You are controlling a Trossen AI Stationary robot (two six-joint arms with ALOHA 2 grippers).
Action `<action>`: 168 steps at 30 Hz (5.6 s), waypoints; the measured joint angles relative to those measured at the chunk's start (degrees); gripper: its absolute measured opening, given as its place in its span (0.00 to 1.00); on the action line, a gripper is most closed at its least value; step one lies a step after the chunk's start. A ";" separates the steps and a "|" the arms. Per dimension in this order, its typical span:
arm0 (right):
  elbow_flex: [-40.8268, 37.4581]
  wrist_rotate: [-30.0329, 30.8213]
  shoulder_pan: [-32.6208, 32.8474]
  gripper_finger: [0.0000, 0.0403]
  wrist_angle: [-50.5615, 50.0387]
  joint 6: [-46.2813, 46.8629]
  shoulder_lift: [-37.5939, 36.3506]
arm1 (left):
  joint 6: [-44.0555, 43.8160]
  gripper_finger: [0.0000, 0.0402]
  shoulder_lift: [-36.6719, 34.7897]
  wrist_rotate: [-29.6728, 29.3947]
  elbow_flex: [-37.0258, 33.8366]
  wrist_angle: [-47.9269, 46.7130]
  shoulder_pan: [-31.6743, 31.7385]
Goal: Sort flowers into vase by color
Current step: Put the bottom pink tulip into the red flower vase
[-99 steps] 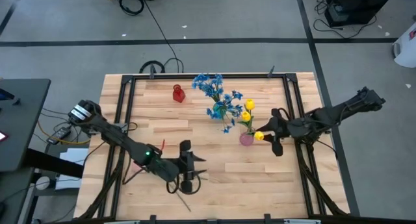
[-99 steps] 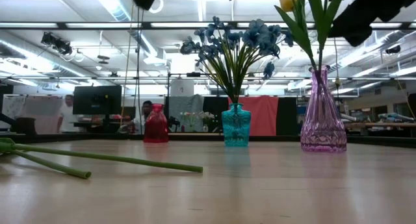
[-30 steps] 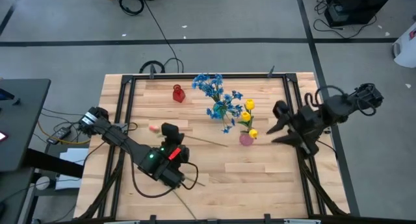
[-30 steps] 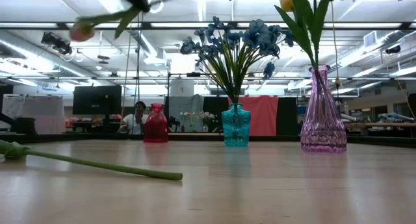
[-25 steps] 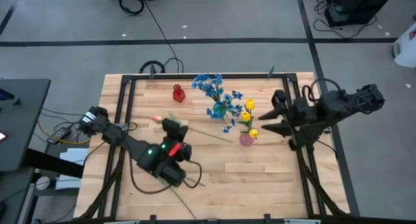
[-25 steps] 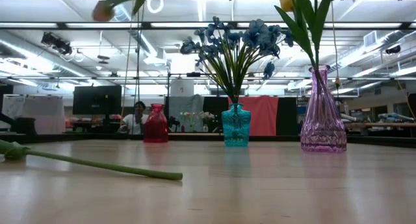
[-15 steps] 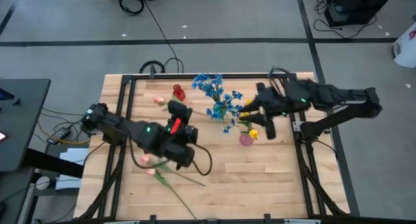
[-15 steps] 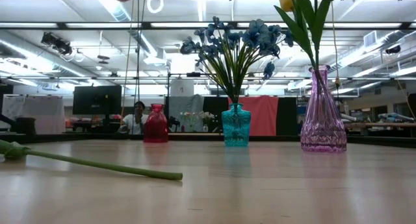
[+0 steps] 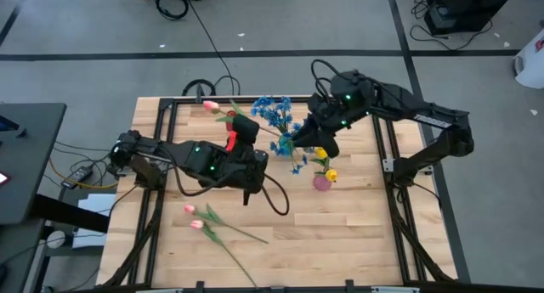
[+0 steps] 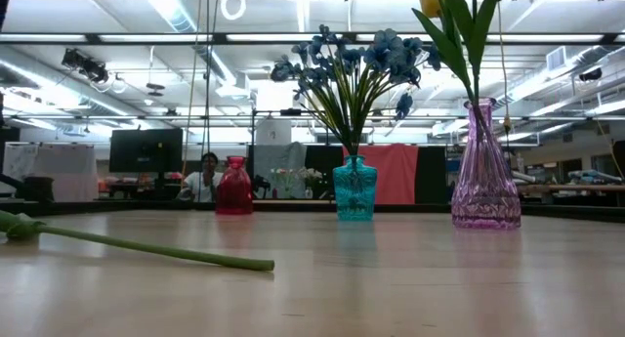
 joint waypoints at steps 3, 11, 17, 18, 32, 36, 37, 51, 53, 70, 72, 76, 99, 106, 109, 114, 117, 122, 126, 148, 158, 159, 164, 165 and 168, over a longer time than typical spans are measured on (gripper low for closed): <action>0.62 -1.89 -1.01 0.35 0.03 2.16 1.38 | 2.89 0.03 0.00 -0.44 0.00 1.91 0.46; 0.64 1.19 -3.15 0.35 -2.76 0.39 2.02 | 4.23 0.03 0.00 -0.40 -0.02 4.23 0.59; 0.64 1.69 -3.48 0.35 -3.13 0.31 2.32 | 4.31 0.03 0.00 -0.40 -0.02 4.26 0.64; 0.64 1.69 -3.39 0.35 -3.13 0.27 2.32 | 4.33 0.03 0.00 -0.42 -0.02 4.27 0.64; 0.62 1.52 -1.50 0.25 -0.98 -1.40 3.38 | 5.74 0.03 0.00 -0.48 -0.07 6.62 2.01; 0.61 1.76 -1.52 0.17 -1.03 -3.67 4.20 | 8.83 0.03 0.00 -0.53 -0.07 11.54 2.29; 0.60 1.97 -1.52 0.14 -1.07 -4.43 4.26 | 9.80 0.03 0.00 -0.53 -0.07 12.64 2.30; 0.60 5.06 -1.52 0.01 -1.91 -8.69 3.94 | 6.67 0.27 -0.09 1.50 -0.09 25.56 2.00; 0.60 5.97 -1.52 0.01 -2.20 -8.71 3.94 | 6.53 0.32 -0.37 3.23 -0.09 28.82 1.64; 0.60 17.26 -1.49 0.01 -2.39 -10.67 3.94 | -19.47 0.37 -6.13 36.51 -1.80 30.66 0.00; 0.60 20.28 -1.30 0.01 -1.70 -11.74 3.94 | -22.14 0.37 -6.23 38.72 -5.08 32.37 -0.63; 0.60 27.10 0.25 0.01 1.12 -13.56 3.85 | -23.38 0.37 -6.16 39.40 -14.64 39.69 -1.63; -11.46 32.94 11.58 0.02 24.01 -20.91 -1.57 | -29.39 0.37 -19.72 45.27 -50.34 104.88 5.88; -14.68 33.71 11.78 0.02 26.00 -21.25 -3.21 | -26.59 0.37 -20.04 45.41 -49.59 106.01 5.39; -15.94 33.69 12.18 0.02 26.30 -21.01 -3.32 | -26.15 0.37 -20.04 45.43 -48.99 105.97 5.44; -18.29 34.47 13.26 0.02 30.74 -21.41 -3.32 | -26.12 0.37 -20.04 44.75 -48.85 105.90 5.49; -19.07 35.17 14.10 0.02 32.33 -22.32 -3.32 | -26.13 0.37 -20.04 44.11 -48.85 105.83 5.49; -19.16 39.50 15.20 0.02 32.44 -24.23 -3.83 | -26.33 0.37 -20.06 43.60 -48.79 103.66 5.11; -19.13 40.55 15.37 0.02 33.23 -24.83 -5.66 | -26.44 0.37 -20.06 43.47 -48.76 100.23 4.58; -19.31 40.74 18.22 0.02 32.28 -25.42 -5.24 | -24.03 0.36 -20.04 44.00 -48.78 106.81 4.59; -19.35 42.10 18.18 0.02 32.13 -25.90 -5.24 | -23.73 0.24 -20.04 45.89 -48.78 108.70 4.53; -19.35 42.09 18.18 0.02 31.81 -25.90 -5.24 | -23.32 0.20 -20.04 45.92 -48.78 108.94 4.53; -19.38 42.06 18.16 0.04 29.82 -27.25 -5.24 | -23.07 0.03 -20.02 46.08 -48.78 108.75 4.50; -19.38 42.13 18.13 0.07 29.40 -27.35 -5.24 | -23.05 0.03 -20.02 46.06 -48.78 108.76 4.48; -19.38 42.04 18.16 0.16 28.49 -27.32 -5.24 | -23.05 0.03 -20.02 45.56 -48.78 108.32 4.55</action>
